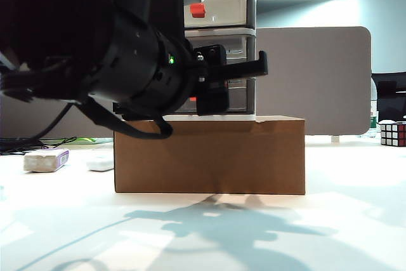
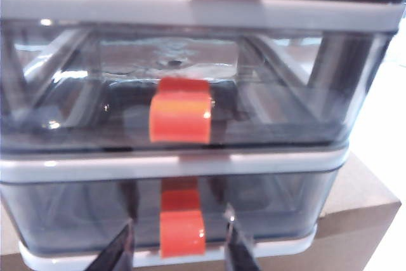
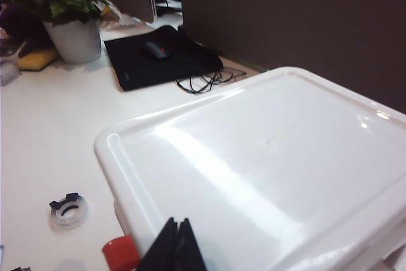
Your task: Open the third layer of the drawer on the table, pick up the transparent tape on the table and put it in, and finally close the drawer.
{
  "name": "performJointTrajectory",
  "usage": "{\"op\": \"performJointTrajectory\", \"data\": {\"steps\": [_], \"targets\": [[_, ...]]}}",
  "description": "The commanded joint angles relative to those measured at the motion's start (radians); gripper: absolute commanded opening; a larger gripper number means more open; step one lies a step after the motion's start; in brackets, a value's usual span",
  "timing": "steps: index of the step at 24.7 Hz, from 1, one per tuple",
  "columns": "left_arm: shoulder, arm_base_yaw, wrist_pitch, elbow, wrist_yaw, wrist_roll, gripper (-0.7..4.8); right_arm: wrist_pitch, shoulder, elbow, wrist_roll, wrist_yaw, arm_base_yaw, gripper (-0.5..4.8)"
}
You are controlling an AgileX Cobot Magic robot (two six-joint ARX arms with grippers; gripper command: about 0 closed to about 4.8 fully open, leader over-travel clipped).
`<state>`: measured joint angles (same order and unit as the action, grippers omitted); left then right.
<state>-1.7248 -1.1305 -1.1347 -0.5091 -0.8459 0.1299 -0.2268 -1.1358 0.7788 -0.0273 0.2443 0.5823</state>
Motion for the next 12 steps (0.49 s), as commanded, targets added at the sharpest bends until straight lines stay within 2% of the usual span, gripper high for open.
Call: {"op": "performJointTrajectory", "data": {"steps": [1, 12], "targets": [[-0.014, 0.011, -0.027, -0.004, -0.003, 0.0, 1.74, 0.026, -0.039, 0.054, -0.004, -0.003, 0.001, -0.05], [-0.016, 0.019, -0.026, -0.021, -0.002, 0.0, 1.74, 0.044, -0.089, 0.117, -0.011, -0.006, 0.001, -0.05]]}}
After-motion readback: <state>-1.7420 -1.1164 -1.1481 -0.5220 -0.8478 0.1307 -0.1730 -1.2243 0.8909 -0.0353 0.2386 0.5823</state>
